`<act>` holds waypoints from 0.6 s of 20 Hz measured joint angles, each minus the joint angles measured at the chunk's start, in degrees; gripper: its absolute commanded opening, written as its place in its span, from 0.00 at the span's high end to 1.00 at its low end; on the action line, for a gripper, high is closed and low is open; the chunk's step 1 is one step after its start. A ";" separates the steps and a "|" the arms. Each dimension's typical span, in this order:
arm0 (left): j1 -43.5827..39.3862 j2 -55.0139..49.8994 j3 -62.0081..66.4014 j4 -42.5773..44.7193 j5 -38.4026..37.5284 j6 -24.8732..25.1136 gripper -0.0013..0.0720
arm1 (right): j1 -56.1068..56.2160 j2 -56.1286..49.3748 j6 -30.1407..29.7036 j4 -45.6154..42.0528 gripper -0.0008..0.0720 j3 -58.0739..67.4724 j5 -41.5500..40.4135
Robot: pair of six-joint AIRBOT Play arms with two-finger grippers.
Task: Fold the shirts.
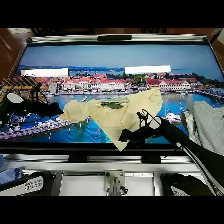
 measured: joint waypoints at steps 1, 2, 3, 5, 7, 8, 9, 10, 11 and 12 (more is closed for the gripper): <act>0.00 0.13 0.00 0.02 -0.31 0.02 0.94 | 0.92 -0.37 0.00 1.31 0.34 -0.02 -1.68; 0.00 0.37 0.00 0.02 -0.35 0.04 0.94 | 1.55 -0.70 -0.02 1.90 0.62 -0.09 -3.74; 0.00 0.66 0.07 0.00 -0.44 0.09 0.94 | 1.88 -0.94 0.00 2.08 0.80 -0.09 -5.49; 0.00 1.31 0.55 0.00 -0.85 0.13 0.94 | 2.51 -1.14 0.02 4.07 0.90 0.37 -7.69; 0.00 2.14 1.95 0.04 -1.31 0.17 0.95 | 2.78 -1.20 -0.35 4.26 0.90 1.66 -8.81; 0.00 2.80 3.19 0.02 -1.62 0.17 0.95 | 2.75 -0.98 -1.01 3.61 0.90 2.89 -8.63; 0.00 3.65 4.66 0.04 -1.81 0.17 0.95 | 2.73 -0.39 -1.86 2.12 0.90 4.50 -7.34; 0.00 4.94 6.73 0.07 -2.01 0.17 0.95 | 2.32 0.76 -2.71 -0.07 0.90 6.84 -5.42; 0.00 6.45 9.11 0.04 -2.03 0.17 0.95 | 1.42 2.54 -3.41 -3.82 0.90 9.79 -3.23; 0.00 8.44 12.17 0.07 -2.08 0.15 0.95 | 0.22 4.79 -3.89 -7.61 0.90 13.22 -1.01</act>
